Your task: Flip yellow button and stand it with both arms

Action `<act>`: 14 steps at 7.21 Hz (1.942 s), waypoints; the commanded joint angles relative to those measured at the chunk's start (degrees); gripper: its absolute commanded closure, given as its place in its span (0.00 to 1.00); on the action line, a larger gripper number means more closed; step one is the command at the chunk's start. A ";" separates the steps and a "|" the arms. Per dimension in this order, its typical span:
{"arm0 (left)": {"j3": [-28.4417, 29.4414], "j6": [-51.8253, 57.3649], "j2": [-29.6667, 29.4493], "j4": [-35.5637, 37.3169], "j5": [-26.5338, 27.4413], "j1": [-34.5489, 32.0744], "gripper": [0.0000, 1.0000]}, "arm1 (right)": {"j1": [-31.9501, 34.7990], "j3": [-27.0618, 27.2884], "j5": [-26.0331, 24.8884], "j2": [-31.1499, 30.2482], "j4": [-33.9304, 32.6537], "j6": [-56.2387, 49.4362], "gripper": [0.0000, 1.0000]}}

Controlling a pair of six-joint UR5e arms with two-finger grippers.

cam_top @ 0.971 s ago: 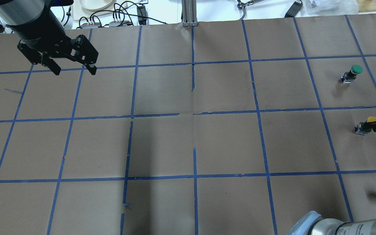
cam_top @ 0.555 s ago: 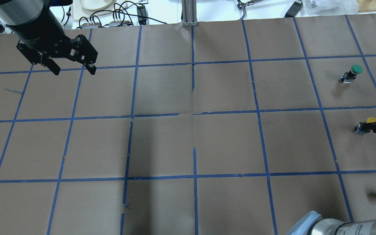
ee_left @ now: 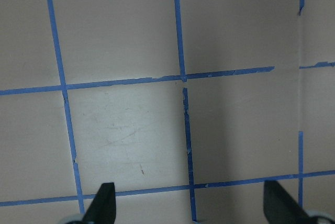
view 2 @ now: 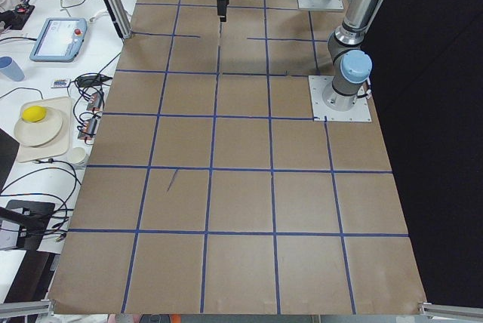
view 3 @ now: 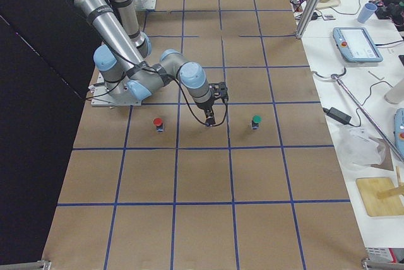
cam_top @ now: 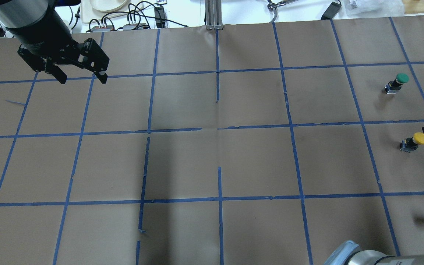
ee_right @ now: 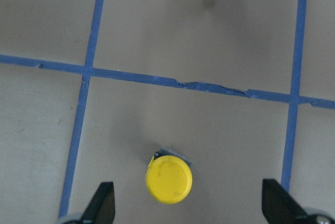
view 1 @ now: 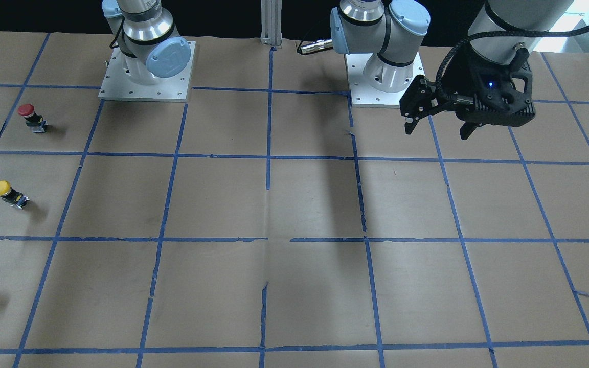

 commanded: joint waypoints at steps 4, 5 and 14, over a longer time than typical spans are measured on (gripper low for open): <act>0.10 0.08 0.37 -0.03 0.04 0.12 0.00 | 19.81 -24.08 -10.38 -9.78 38.91 37.61 0.00; 0.01 -0.01 0.37 -0.11 0.04 -0.06 0.00 | 22.37 -27.36 -10.30 -11.46 46.39 43.58 0.00; -0.08 0.08 0.29 -0.11 0.04 0.03 0.00 | 48.06 -22.12 -15.67 -10.33 39.98 62.36 0.00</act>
